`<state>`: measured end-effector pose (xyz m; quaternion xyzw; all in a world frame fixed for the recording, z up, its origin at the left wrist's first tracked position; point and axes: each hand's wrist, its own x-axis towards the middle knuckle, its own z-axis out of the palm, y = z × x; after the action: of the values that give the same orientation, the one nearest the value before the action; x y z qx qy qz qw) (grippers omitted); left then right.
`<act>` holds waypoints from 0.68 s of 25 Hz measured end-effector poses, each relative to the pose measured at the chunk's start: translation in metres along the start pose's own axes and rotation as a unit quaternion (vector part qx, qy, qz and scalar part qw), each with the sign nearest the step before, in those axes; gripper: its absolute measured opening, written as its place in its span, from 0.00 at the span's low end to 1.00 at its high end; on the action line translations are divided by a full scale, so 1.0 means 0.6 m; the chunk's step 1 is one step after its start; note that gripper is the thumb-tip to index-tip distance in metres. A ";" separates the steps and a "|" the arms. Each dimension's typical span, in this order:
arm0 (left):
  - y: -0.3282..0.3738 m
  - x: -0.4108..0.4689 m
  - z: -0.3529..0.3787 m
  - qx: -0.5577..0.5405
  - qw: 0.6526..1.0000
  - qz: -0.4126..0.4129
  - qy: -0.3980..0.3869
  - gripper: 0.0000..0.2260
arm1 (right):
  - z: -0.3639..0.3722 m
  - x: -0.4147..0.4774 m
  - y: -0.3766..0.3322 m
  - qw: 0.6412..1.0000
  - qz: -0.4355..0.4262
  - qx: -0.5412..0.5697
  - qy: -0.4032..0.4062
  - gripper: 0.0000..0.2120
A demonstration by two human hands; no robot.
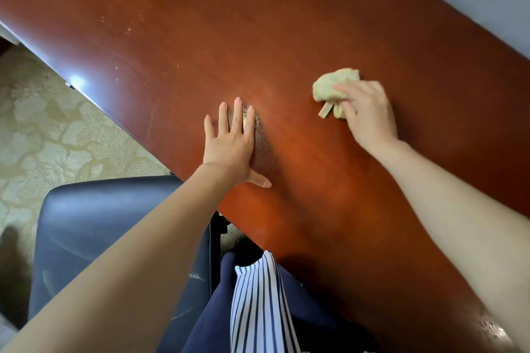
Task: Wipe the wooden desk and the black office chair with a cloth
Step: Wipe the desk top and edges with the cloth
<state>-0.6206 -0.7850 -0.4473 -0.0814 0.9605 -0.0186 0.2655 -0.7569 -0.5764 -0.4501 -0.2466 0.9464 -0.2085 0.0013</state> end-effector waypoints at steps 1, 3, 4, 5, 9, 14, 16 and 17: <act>-0.001 0.000 0.000 0.000 1.000 0.000 0.002 0.67 | 0.000 0.023 0.008 0.999 0.047 0.000 0.016 0.16; -0.001 0.002 0.000 0.002 1.000 0.001 0.000 0.67 | 0.005 0.064 0.011 0.987 0.148 0.011 0.065 0.16; 0.000 0.003 0.001 0.002 1.000 0.001 0.000 0.68 | 0.010 0.079 0.005 0.977 0.192 0.018 0.089 0.16; 0.001 0.004 0.001 0.004 1.000 0.001 0.000 0.68 | 0.017 0.091 -0.004 0.967 0.228 0.023 0.110 0.16; 0.003 0.005 0.000 0.002 1.000 -0.001 -0.002 0.68 | 0.036 0.117 -0.038 0.959 0.264 0.035 0.103 0.17; -0.002 0.003 0.000 0.000 1.000 -0.004 0.002 0.68 | 0.059 0.099 -0.104 0.995 0.075 0.051 -0.031 0.20; -0.002 0.001 -0.001 -0.005 1.000 -0.006 0.003 0.67 | 0.072 0.059 -0.130 0.996 0.014 0.076 -0.042 0.20; -0.003 0.000 -0.001 -0.006 1.000 -0.007 0.003 0.67 | 0.074 0.038 -0.138 0.996 -0.002 0.085 -0.037 0.19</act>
<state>-0.6210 -0.7866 -0.4466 -0.0897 0.9609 -0.0146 0.2616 -0.7336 -0.6703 -0.4556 -0.2548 0.9243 -0.2785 0.0566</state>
